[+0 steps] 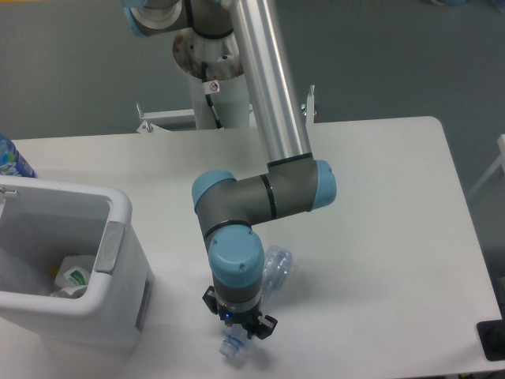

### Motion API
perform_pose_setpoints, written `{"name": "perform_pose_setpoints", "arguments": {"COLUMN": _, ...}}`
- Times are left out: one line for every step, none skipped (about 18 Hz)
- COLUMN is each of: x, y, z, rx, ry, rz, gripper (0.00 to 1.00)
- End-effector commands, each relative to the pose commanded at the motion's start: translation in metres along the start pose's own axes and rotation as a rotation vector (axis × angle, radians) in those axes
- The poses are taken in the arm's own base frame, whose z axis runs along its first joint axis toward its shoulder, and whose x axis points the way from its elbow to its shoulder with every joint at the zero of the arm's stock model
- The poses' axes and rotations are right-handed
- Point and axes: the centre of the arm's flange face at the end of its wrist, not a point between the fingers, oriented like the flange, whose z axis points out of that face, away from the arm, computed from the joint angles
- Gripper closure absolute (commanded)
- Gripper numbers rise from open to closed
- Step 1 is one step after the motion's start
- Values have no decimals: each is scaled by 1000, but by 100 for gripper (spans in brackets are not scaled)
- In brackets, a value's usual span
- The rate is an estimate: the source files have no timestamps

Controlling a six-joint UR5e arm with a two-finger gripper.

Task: Place the trash in the trash can
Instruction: 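Close the gripper on the bottle's cap end and lift it upright, then carry the bottle over the white bin and lower it inside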

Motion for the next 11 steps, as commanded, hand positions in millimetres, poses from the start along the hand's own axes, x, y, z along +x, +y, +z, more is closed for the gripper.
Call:
{"name": "perform_pose_setpoints", "arguments": {"x": -11, "y": 0, "z": -12, "rx": 37, "ry": 4, "rz": -20, "gripper": 76}}
{"name": "perform_pose_setpoints", "arguments": {"x": -19, "y": -3, "z": -27, "rx": 78, "ry": 5, "rz": -31, "gripper": 76}}
{"name": "perform_pose_setpoints", "arguments": {"x": -27, "y": -3, "z": -43, "rx": 118, "ry": 6, "rz": -43, "gripper": 76}}
{"name": "perform_pose_setpoints", "arguments": {"x": -35, "y": -3, "z": -60, "rx": 165, "ry": 13, "rz": -60, "gripper": 76}}
{"name": "perform_pose_setpoints", "arguments": {"x": -42, "y": 0, "z": -81, "rx": 216, "ry": 23, "rz": -80, "gripper": 76}}
{"name": "perform_pose_setpoints", "arguments": {"x": -48, "y": 2, "z": -103, "rx": 274, "ry": 35, "rz": -98, "gripper": 76}}
{"name": "perform_pose_setpoints", "arguments": {"x": -50, "y": 2, "z": -124, "rx": 329, "ry": 52, "rz": -111, "gripper": 76}}
{"name": "perform_pose_setpoints", "arguments": {"x": -51, "y": 2, "z": -145, "rx": 381, "ry": 64, "rz": -122, "gripper": 76}}
{"name": "perform_pose_setpoints", "arguments": {"x": -51, "y": 3, "z": -166, "rx": 426, "ry": 70, "rz": -126, "gripper": 76}}
{"name": "perform_pose_setpoints", "arguments": {"x": -46, "y": 0, "z": -186, "rx": 472, "ry": 76, "rz": -118, "gripper": 76}}
{"name": "perform_pose_setpoints", "arguments": {"x": -41, "y": -3, "z": -204, "rx": 515, "ry": 87, "rz": -120, "gripper": 76}}
